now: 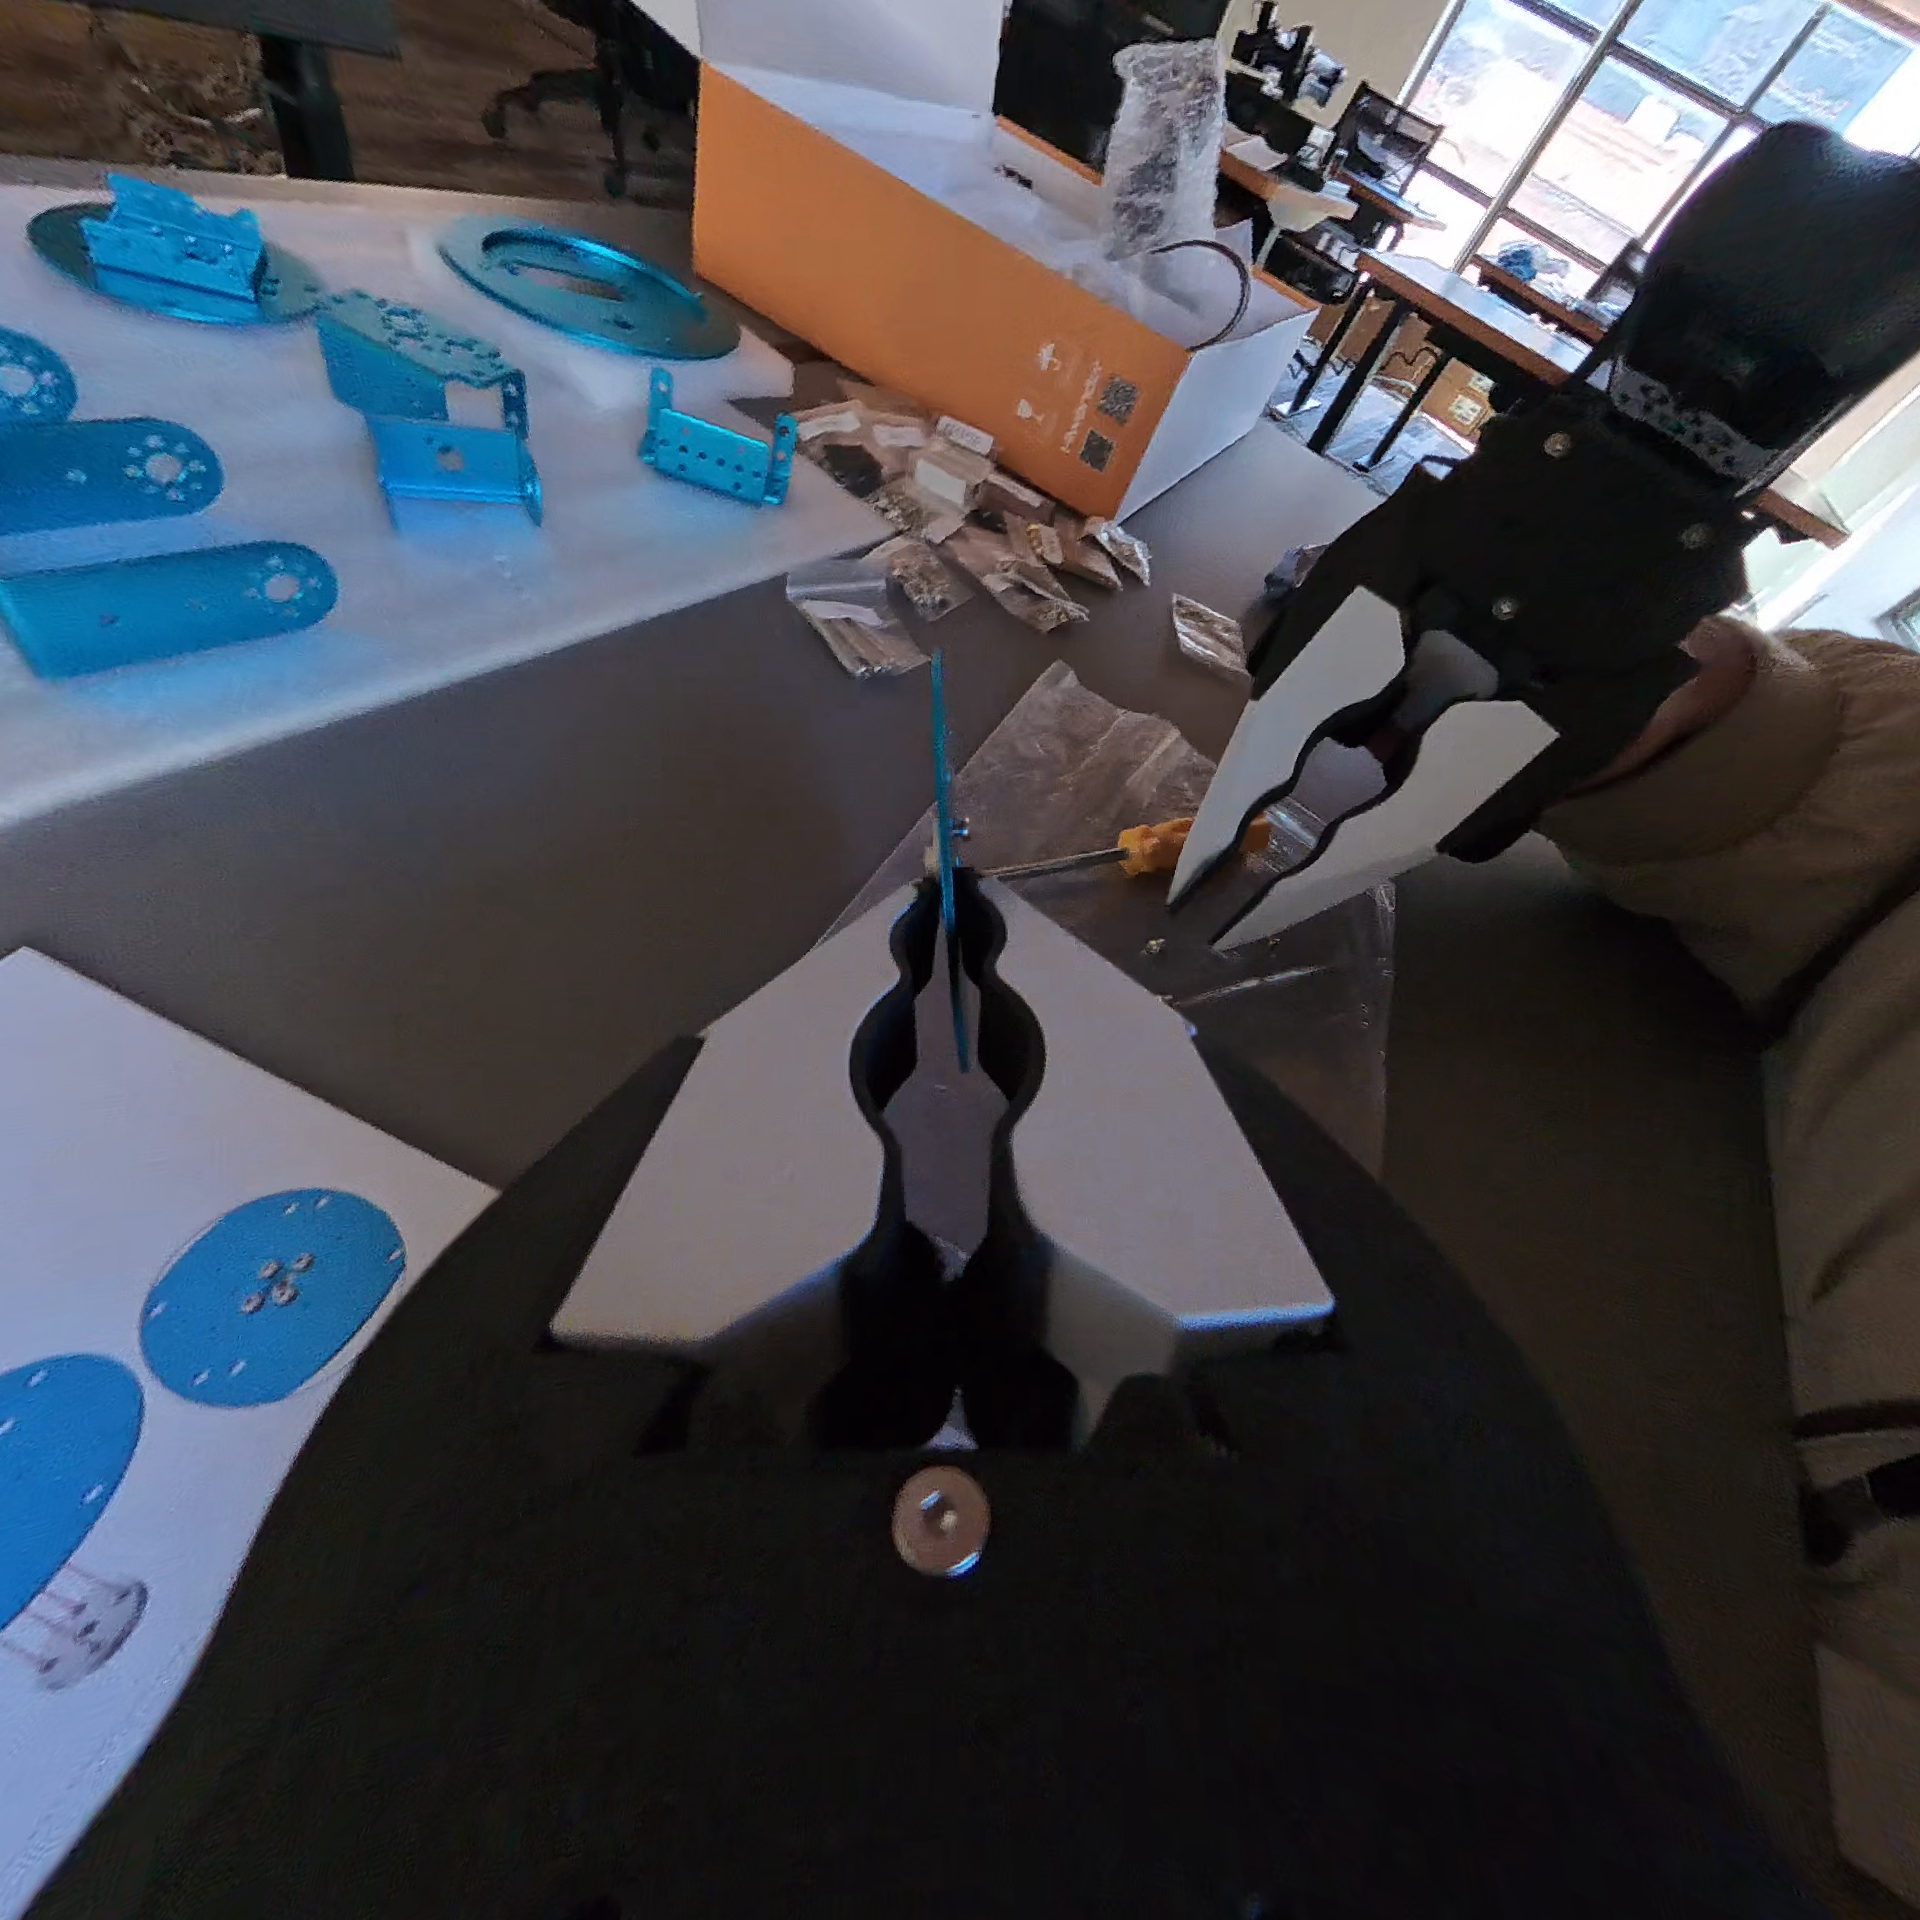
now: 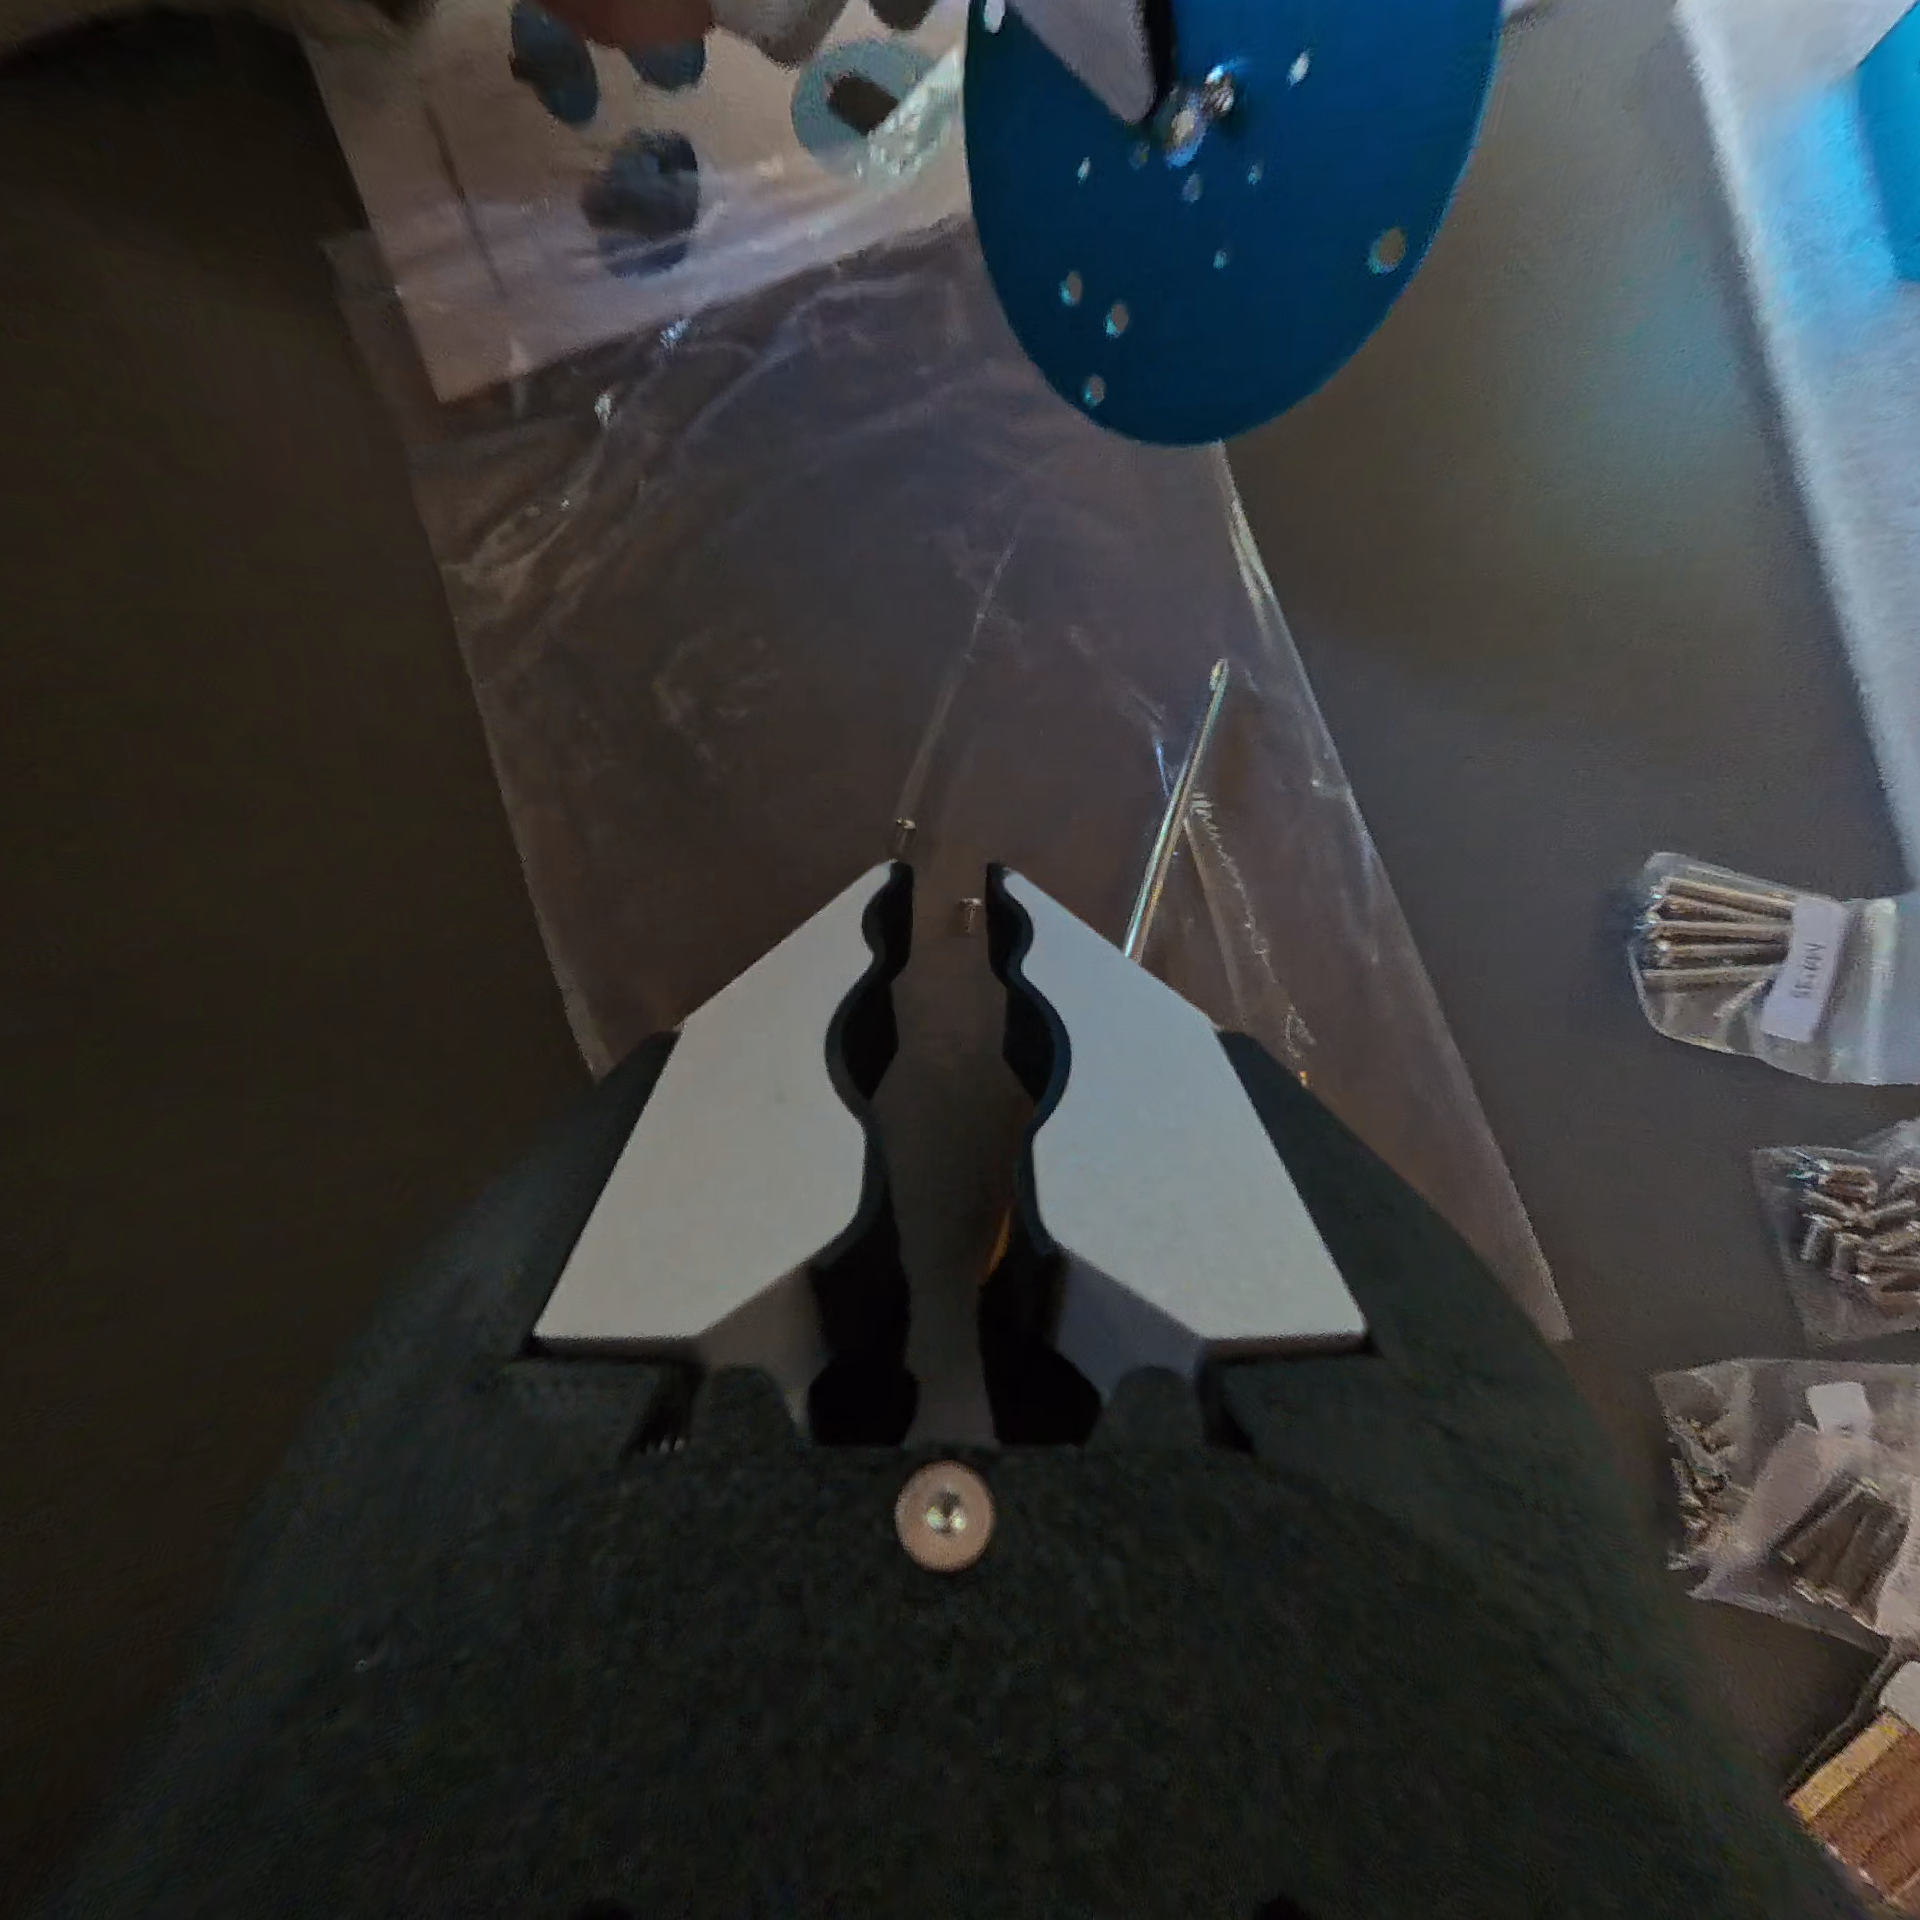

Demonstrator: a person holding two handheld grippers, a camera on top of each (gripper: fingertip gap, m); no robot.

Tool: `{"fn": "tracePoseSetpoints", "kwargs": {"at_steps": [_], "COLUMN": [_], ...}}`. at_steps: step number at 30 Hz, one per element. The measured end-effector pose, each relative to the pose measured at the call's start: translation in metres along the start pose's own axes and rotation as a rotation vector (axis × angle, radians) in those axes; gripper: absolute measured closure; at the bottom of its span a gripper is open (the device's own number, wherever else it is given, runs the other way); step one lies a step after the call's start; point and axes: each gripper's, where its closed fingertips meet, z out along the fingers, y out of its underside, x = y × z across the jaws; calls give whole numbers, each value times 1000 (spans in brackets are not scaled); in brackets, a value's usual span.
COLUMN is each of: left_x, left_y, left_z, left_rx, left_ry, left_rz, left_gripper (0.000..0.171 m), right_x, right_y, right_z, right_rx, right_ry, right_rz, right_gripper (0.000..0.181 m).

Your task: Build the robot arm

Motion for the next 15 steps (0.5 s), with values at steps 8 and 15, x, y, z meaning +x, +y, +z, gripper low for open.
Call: {"fn": "tracePoseSetpoints", "kwargs": {"at_steps": [8,15], "left_x": [8,9], "left_y": [3,10], "left_z": [0,2], "left_rx": [-21,-45], "left_ry": [39,88], "left_rz": [-31,-128], "left_gripper": [167,167], "right_x": [4,7], "right_y": [7,15], "right_z": [6,12], "right_rx": [-172,-248], "right_ry": [59,28], "right_rz": [-37,-10], "right_gripper": [175,174]}}
